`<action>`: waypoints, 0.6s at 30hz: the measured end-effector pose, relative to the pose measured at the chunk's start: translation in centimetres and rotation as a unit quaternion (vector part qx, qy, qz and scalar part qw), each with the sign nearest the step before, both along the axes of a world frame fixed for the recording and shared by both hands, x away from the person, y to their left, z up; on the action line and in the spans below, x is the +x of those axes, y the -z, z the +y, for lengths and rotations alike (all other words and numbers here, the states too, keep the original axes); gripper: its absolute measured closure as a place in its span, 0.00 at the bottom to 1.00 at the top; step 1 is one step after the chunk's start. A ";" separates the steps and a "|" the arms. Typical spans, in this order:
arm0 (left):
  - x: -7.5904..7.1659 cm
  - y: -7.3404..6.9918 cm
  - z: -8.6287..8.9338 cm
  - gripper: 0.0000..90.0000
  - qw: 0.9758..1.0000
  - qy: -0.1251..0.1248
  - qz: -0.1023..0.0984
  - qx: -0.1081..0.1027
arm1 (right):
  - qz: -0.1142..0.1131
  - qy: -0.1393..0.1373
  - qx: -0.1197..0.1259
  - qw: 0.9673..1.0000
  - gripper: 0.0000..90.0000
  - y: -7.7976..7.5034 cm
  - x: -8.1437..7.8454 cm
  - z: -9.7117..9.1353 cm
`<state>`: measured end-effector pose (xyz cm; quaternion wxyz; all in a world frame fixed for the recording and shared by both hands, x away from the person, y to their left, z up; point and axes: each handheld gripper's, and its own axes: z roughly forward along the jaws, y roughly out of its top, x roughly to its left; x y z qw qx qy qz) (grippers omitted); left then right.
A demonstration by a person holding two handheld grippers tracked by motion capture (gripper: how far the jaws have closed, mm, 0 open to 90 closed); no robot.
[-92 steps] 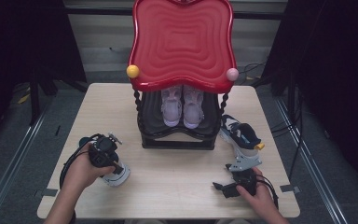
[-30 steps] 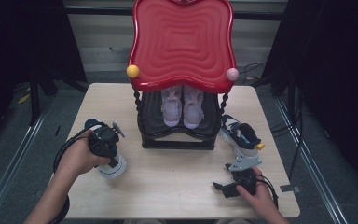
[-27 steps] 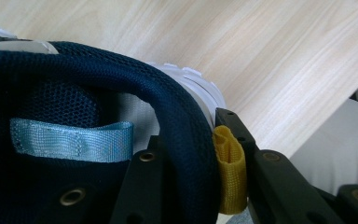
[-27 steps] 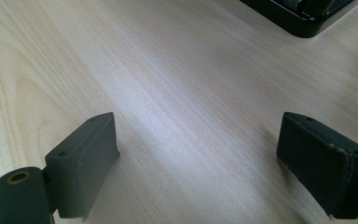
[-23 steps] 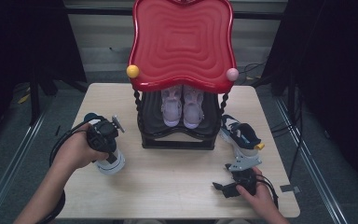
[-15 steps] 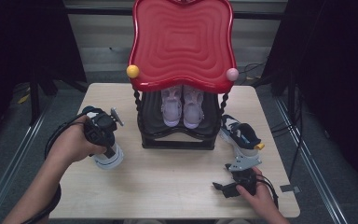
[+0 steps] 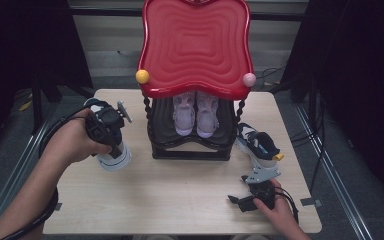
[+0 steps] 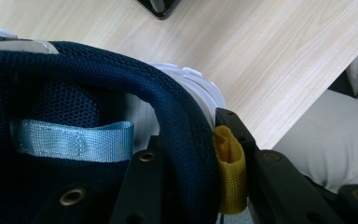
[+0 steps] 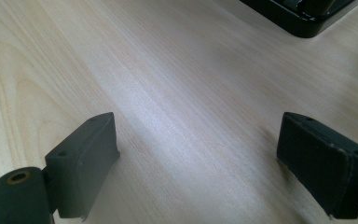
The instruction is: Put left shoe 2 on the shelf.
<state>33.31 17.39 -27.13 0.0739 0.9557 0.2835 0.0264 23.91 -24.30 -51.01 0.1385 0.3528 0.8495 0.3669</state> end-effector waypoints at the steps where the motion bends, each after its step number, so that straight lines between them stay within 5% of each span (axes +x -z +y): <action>1: 0.0 -0.4 0.0 0.81 1.000 -0.001 -0.002 0.000 | 0.000 0.000 0.000 1.000 0.13 0.0 0.0 0.0; 18: 0.3 -7.6 -1.1 0.81 0.998 0.011 -0.063 0.011 | 0.003 -0.001 0.000 1.000 0.13 0.0 0.0 0.0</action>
